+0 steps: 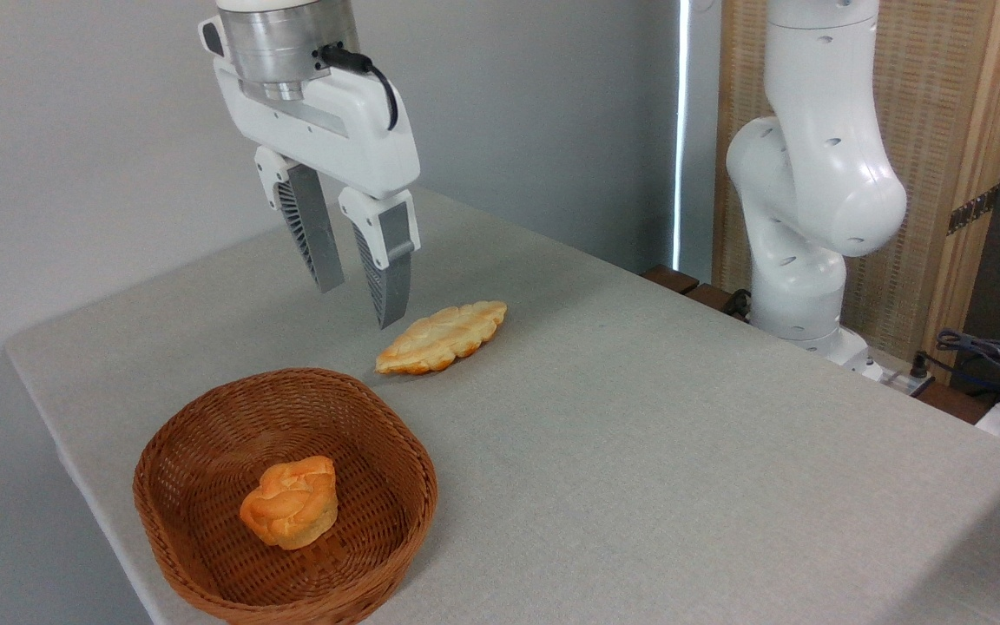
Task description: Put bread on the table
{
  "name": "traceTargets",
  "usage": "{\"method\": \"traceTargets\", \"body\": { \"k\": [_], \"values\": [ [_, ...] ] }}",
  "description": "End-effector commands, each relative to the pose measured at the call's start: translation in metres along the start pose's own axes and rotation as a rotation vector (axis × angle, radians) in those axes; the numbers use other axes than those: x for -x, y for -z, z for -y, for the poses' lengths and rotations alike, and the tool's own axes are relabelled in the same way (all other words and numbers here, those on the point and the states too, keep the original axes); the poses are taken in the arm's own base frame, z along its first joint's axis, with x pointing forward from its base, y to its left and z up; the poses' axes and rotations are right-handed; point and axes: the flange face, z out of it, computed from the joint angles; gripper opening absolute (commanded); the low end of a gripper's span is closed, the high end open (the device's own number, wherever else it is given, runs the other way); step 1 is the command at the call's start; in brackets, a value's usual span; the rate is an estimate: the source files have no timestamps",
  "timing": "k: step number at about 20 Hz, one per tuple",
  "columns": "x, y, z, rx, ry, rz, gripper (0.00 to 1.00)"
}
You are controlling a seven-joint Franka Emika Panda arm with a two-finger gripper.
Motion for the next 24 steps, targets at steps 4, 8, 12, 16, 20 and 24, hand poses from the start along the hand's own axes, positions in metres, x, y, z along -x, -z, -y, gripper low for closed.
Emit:
{"method": "traceTargets", "body": {
  "k": [4,8,12,16,20,24],
  "values": [
    [0.002,0.009,0.000,-0.015,-0.017,0.010,1.00],
    [-0.002,-0.003,-0.012,-0.102,-0.059,0.069,1.00],
    [0.008,-0.005,-0.009,-0.104,-0.045,0.052,1.00],
    [0.027,0.002,0.009,-0.051,0.006,0.003,1.00],
    [0.032,0.005,0.011,-0.050,-0.001,-0.002,1.00],
    [0.035,0.006,0.012,-0.048,0.003,0.001,1.00]
  ]
}}
